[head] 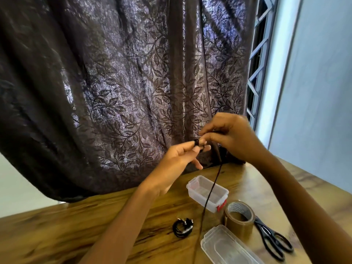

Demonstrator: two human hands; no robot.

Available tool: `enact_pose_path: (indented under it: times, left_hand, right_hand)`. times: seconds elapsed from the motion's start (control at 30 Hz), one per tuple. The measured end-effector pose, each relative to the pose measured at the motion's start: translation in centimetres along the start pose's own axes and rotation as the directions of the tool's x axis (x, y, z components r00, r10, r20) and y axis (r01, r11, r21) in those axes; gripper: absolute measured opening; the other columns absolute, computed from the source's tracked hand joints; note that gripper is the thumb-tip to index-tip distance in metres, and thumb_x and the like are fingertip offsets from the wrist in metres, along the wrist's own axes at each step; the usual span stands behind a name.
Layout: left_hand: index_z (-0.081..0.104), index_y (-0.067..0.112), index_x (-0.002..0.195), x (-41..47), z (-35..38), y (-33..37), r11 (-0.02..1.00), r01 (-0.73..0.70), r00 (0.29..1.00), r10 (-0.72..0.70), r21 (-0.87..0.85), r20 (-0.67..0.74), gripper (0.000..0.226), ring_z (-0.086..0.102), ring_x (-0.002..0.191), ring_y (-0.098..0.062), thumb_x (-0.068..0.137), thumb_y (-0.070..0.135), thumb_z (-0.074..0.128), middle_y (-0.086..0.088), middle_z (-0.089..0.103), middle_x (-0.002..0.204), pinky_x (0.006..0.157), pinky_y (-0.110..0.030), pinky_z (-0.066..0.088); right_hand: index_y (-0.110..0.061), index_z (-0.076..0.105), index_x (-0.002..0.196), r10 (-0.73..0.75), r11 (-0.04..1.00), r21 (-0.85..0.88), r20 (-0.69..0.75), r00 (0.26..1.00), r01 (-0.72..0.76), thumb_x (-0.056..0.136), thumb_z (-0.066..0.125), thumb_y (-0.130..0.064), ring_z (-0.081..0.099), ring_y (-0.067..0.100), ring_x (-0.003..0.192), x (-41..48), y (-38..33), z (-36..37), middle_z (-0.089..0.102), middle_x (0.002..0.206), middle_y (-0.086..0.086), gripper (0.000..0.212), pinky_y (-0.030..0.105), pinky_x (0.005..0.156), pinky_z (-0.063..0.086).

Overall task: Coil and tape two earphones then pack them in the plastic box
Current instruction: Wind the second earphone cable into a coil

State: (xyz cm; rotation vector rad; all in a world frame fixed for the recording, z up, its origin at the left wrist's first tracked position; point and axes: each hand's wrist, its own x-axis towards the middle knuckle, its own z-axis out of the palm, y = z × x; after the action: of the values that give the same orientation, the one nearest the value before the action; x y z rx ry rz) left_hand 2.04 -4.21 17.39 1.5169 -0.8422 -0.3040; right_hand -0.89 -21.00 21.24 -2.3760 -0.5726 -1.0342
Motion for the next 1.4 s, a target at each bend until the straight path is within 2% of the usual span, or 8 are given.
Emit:
enact_pose_path:
  times: [0.07,0.17,0.4,0.6,0.7,1.0,1.2,1.4]
  left_hand:
    - [0.059,0.023,0.105,-0.2,0.3,0.5,1.0,-0.022,0.999,0.022,0.003,0.031,0.023,0.047,0.056,-0.002,0.096,0.011,0.042,0.013,0.07,0.092,0.066,-0.008,0.043]
    - [0.06,0.018,0.102,-0.2,0.1,1.4,0.998,-0.018,0.998,0.022,-0.065,0.051,0.024,0.04,0.048,0.0,0.095,0.005,0.041,0.015,0.071,0.072,0.084,-0.022,0.04]
    - [0.06,0.005,0.112,0.0,-0.7,2.5,0.952,0.035,0.992,0.004,-0.303,0.125,0.027,0.042,0.047,-0.001,0.092,0.006,0.041,-0.018,0.058,0.116,0.106,-0.041,0.037]
    - [0.062,0.005,0.107,0.9,-0.6,2.5,0.878,0.054,0.993,0.004,-0.477,0.118,0.035,0.049,0.051,-0.004,0.079,0.019,0.046,-0.002,0.072,0.091,0.105,-0.05,0.034]
    - [0.057,0.003,0.115,1.1,-0.8,2.8,0.853,0.029,0.995,0.027,-0.521,0.101,0.04,0.056,0.059,-0.007,0.081,0.02,0.044,-0.007,0.069,0.108,0.092,-0.038,0.043]
    - [0.041,0.009,0.135,1.5,-1.7,2.8,0.923,-0.097,0.991,0.052,-0.373,-0.127,0.039,0.063,0.07,-0.004,0.096,0.013,0.034,0.002,0.056,0.128,0.099,-0.031,0.039]
    - [0.032,0.01,0.14,1.6,-2.3,1.7,0.967,-0.106,0.975,0.055,-0.233,-0.216,0.044,0.062,0.069,0.0,0.097,0.014,0.034,0.005,0.051,0.133,0.117,-0.044,0.019]
    - [0.03,0.013,0.141,1.1,-1.7,0.8,0.997,-0.014,0.986,0.001,-0.08,-0.166,0.044,0.059,0.074,-0.002,0.099,0.023,0.03,0.008,0.049,0.134,0.117,-0.042,0.017]
  right_hand:
    - [-0.02,0.072,0.081,0.041,0.995,0.093,0.019,0.999,-0.042,0.073,0.075,-0.018,0.059,0.0,0.072,0.5,0.5,-0.3,0.061,0.074,-0.018,0.009,0.009,0.069,0.043]
    - [-0.013,0.072,0.085,0.095,0.965,0.242,0.046,0.994,-0.104,0.079,0.068,-0.01,0.064,0.007,0.076,0.5,1.3,0.1,0.068,0.079,-0.01,0.008,0.019,0.075,0.051]
    - [-0.014,0.066,0.084,0.194,0.85,0.503,-0.027,0.981,-0.154,0.089,0.054,-0.001,0.056,0.0,0.056,-0.8,1.8,2.6,0.066,0.063,-0.015,0.018,0.012,0.052,0.046]
    - [-0.008,0.057,0.071,0.438,0.677,0.681,-0.068,0.897,-0.279,0.094,0.043,0.0,0.044,-0.001,0.036,-2.2,1.2,5.9,0.052,0.045,-0.007,0.029,0.011,0.035,0.032]
    - [-0.005,0.057,0.069,0.452,0.661,0.686,-0.041,0.891,-0.303,0.095,0.044,-0.004,0.039,0.0,0.035,-3.1,1.1,7.6,0.054,0.047,-0.007,0.029,0.012,0.035,0.03]
    - [-0.015,0.061,0.111,0.465,0.812,0.324,0.144,0.874,-0.485,0.097,0.044,-0.012,0.046,-0.001,0.049,-6.8,0.0,9.8,0.054,0.067,-0.01,0.022,0.011,0.049,0.034]
    - [-0.012,0.058,0.119,0.324,0.946,-0.072,0.175,0.93,-0.316,0.095,0.047,-0.016,0.057,0.017,0.086,-7.3,-1.7,7.6,0.062,0.096,0.002,0.027,0.032,0.077,0.048]
    - [-0.014,0.069,0.102,0.132,0.979,-0.164,0.046,0.99,-0.123,0.085,0.052,-0.021,0.063,0.025,0.078,-5.2,-3.6,4.1,0.066,0.087,0.001,0.025,0.041,0.066,0.053]
